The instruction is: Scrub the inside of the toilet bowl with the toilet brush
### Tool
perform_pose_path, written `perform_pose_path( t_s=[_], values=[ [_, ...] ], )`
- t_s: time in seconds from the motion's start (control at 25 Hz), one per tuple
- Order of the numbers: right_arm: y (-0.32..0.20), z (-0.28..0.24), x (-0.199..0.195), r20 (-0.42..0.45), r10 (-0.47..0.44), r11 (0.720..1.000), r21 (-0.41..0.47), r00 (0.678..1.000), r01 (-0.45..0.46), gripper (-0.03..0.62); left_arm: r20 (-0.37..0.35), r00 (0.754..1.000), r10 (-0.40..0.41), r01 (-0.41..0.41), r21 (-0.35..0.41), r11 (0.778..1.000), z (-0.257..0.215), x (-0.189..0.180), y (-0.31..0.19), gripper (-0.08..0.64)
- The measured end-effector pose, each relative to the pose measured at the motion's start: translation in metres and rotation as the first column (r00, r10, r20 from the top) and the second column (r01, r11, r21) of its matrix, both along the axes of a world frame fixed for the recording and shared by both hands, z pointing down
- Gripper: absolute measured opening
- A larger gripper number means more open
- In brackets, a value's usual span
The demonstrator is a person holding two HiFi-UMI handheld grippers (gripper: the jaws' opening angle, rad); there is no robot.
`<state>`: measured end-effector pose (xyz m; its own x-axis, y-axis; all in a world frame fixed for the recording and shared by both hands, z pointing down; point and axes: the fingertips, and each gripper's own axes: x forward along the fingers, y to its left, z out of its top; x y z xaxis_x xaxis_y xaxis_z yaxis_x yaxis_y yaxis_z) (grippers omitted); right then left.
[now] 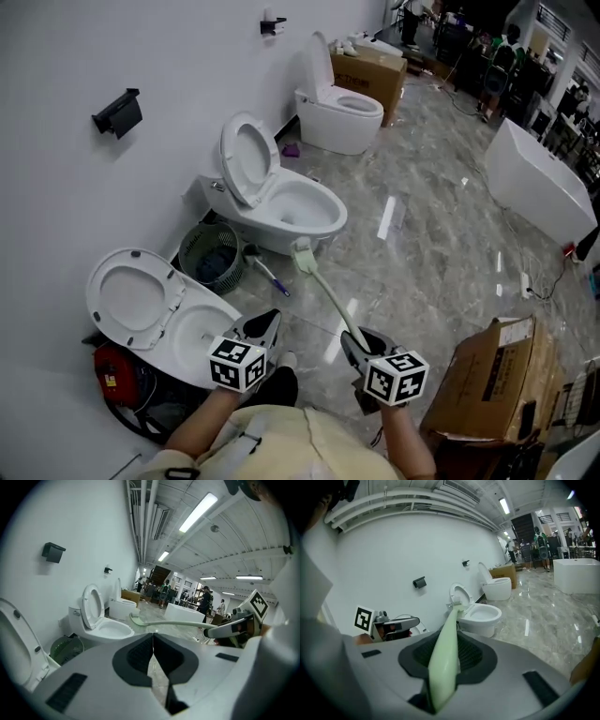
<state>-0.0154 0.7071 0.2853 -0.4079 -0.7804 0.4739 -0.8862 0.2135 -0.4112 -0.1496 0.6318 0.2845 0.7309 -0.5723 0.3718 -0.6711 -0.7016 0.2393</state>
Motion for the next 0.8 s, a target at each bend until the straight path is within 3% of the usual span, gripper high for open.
perform_pose_path(
  t_s=[0.2, 0.8],
  values=[
    [-0.059, 0.004, 0.013, -0.045, -0.002, 1.000, -0.024, 0.999, 0.001, 0.106, -0.001, 1.000, 0.017, -0.017, 0.017, 1.000, 0.004, 0.015, -0.055, 0.014],
    [-0.235, 0.029, 0.002, -0.075, -0.111, 0.989, -0.102, 0.991, 0.103, 0.106, 0.061, 0.997, -0.051, 0.053, -0.038, 0.998, 0.041, -0.014, -0.194, 0.014]
  ],
)
